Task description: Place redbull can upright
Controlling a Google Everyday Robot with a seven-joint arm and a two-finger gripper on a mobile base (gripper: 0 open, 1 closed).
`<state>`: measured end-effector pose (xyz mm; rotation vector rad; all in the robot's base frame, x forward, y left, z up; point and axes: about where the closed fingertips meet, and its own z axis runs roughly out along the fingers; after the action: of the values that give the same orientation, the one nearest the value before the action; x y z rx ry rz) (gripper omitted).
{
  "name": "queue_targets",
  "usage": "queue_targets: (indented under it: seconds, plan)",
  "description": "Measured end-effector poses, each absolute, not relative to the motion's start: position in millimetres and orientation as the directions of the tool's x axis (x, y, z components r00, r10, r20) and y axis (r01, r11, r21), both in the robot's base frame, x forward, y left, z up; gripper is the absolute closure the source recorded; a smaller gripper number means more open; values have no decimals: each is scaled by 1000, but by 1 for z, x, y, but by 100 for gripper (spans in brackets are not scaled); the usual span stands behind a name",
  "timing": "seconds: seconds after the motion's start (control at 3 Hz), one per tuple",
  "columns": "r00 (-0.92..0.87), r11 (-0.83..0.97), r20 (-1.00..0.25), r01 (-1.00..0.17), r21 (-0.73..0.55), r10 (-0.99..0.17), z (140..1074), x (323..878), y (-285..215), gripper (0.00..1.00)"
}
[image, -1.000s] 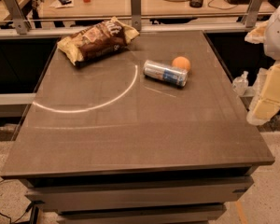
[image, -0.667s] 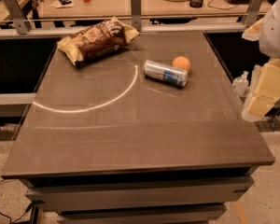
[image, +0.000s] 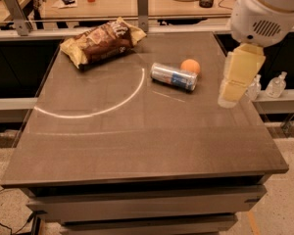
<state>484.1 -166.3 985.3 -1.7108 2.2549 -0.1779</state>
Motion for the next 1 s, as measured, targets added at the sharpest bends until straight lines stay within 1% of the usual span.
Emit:
queue_targets:
  seconds: [0.67, 1.0]
  plan:
    - [-237, 270, -159, -933, -237, -958, 974, 530, -104, 0]
    - [-222, 259, -190, -944, -206, -957, 954, 550, -72, 0]
